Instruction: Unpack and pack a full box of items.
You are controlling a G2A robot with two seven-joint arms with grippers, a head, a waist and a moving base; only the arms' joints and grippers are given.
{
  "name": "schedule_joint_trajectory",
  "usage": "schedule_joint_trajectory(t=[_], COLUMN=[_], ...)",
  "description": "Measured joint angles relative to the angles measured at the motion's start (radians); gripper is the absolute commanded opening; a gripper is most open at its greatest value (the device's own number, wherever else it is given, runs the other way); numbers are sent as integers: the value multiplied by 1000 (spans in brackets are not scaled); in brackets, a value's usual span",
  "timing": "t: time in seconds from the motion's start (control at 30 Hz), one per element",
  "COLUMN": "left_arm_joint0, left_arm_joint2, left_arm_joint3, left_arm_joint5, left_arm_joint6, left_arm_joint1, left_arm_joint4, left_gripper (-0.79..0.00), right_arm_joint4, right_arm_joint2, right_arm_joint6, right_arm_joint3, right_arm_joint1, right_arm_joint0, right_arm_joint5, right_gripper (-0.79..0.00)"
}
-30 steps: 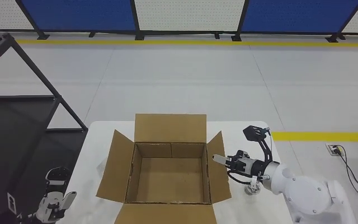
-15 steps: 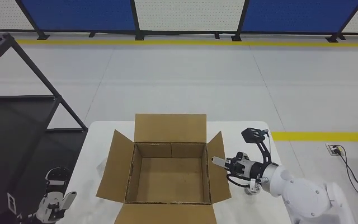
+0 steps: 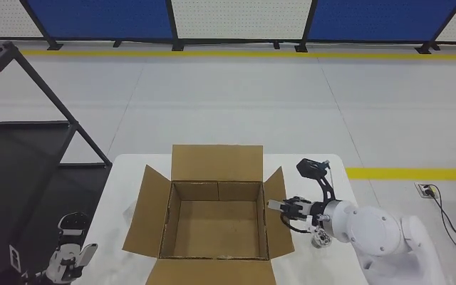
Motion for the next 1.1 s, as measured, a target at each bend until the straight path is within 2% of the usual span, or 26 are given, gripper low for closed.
schedule_joint_trajectory(t=[0.2, 0.63, 0.83, 1.1], left_arm_joint0=[0, 0, 0, 0], left_arm_joint2=[0, 0, 0, 0], left_arm_joint3=[0, 0, 0, 0], left_arm_joint5=[0, 0, 0, 0], left_arm_joint6=[0, 0, 0, 0], left_arm_joint1=[0, 0, 0, 0], left_arm_joint4=[0, 0, 0, 0], left_gripper=[0, 0, 0, 0], right_arm_joint4=[93, 116, 261, 456], right_arm_joint2=[-9, -14, -18, -90], right_arm_joint6=[-18, -45, -85, -181], right_arm_joint3=[67, 76, 151, 246], right_arm_joint1=[5, 7, 6, 38], right_arm_joint0=[33, 33, 69, 160], right_arm_joint5=[16, 30, 83, 179], right_gripper=[-785, -785, -785, -785])
